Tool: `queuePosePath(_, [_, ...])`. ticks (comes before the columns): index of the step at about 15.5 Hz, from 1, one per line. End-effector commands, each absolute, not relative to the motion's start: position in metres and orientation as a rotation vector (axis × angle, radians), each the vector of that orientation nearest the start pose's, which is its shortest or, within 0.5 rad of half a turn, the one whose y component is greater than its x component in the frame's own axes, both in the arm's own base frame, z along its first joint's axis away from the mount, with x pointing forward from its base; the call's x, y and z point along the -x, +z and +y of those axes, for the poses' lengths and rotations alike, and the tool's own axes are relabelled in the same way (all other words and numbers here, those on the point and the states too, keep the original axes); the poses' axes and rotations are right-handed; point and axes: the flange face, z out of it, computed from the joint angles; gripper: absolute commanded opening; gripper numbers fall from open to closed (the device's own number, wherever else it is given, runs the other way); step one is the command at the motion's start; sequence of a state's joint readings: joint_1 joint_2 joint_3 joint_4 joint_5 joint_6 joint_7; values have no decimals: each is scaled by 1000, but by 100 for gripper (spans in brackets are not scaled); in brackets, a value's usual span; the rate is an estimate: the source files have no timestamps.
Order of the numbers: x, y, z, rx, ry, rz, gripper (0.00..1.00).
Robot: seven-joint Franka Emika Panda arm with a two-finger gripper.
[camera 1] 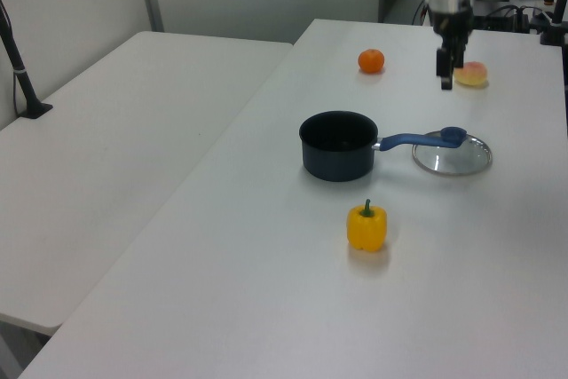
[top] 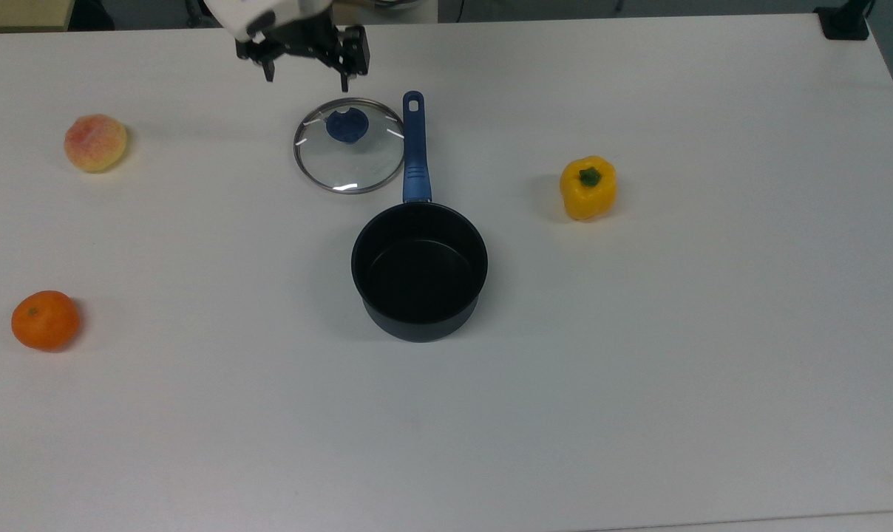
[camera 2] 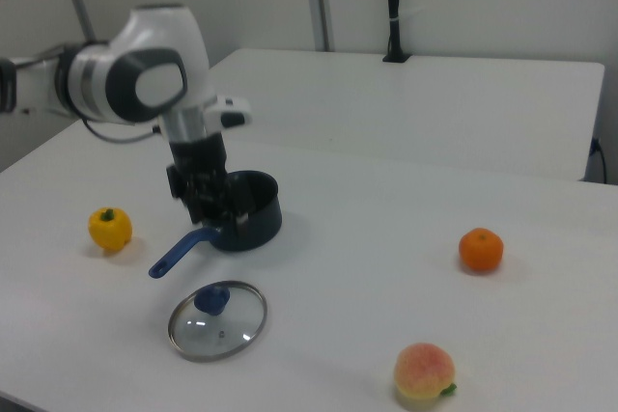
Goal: Open lid
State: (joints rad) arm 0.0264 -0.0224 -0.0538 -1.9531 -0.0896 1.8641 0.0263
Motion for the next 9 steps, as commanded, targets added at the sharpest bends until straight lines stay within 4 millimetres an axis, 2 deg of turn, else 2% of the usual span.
queuePosePath(1, [-553, 550, -16, 3151, 24, 103, 100])
queuePosePath(3, [-554, 588, -9, 3094, -24, 187, 100])
queuePosePath(6, [-547, 631, -1, 3011, -53, 326, 100])
queuePosePath(9, [-544, 642, 21, 3003, -74, 347, 100])
